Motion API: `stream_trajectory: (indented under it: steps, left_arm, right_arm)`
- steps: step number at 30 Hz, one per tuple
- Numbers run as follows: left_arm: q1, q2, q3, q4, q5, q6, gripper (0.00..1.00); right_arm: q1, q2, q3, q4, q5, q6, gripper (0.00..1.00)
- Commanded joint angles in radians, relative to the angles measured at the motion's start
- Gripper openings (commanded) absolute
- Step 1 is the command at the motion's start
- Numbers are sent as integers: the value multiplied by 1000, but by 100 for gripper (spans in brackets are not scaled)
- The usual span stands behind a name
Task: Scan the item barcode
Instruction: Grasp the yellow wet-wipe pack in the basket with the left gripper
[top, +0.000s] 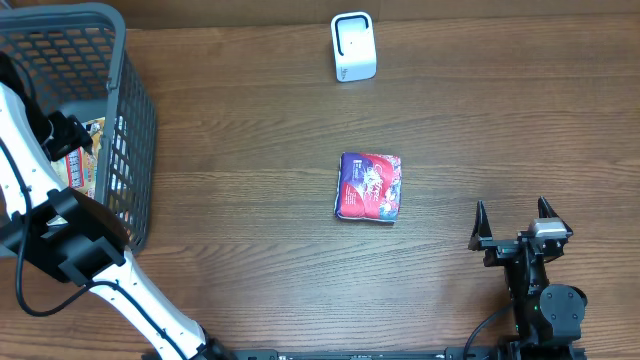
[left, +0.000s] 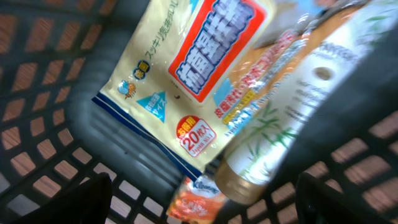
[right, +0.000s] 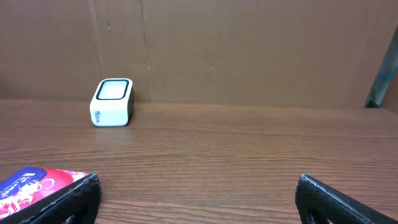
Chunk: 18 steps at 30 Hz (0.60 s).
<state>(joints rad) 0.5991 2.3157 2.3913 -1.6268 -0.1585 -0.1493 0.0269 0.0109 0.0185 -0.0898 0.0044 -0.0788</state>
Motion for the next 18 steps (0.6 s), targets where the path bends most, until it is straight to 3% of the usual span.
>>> stream_trajectory:
  steps: [1, 11, 18]
  left_arm:
    - [2, 16, -56, 30, -40, 8, 86]
    - [2, 17, -156, 161, -16, 66, 86]
    - [2, 17, -266, 279, 93, 113, 85]
  right_arm:
    - [-3, -8, -10, 5, 2, 0, 100]
    - [-3, -8, -10, 5, 2, 0, 100]
    - [-3, -8, -10, 5, 2, 0, 100]
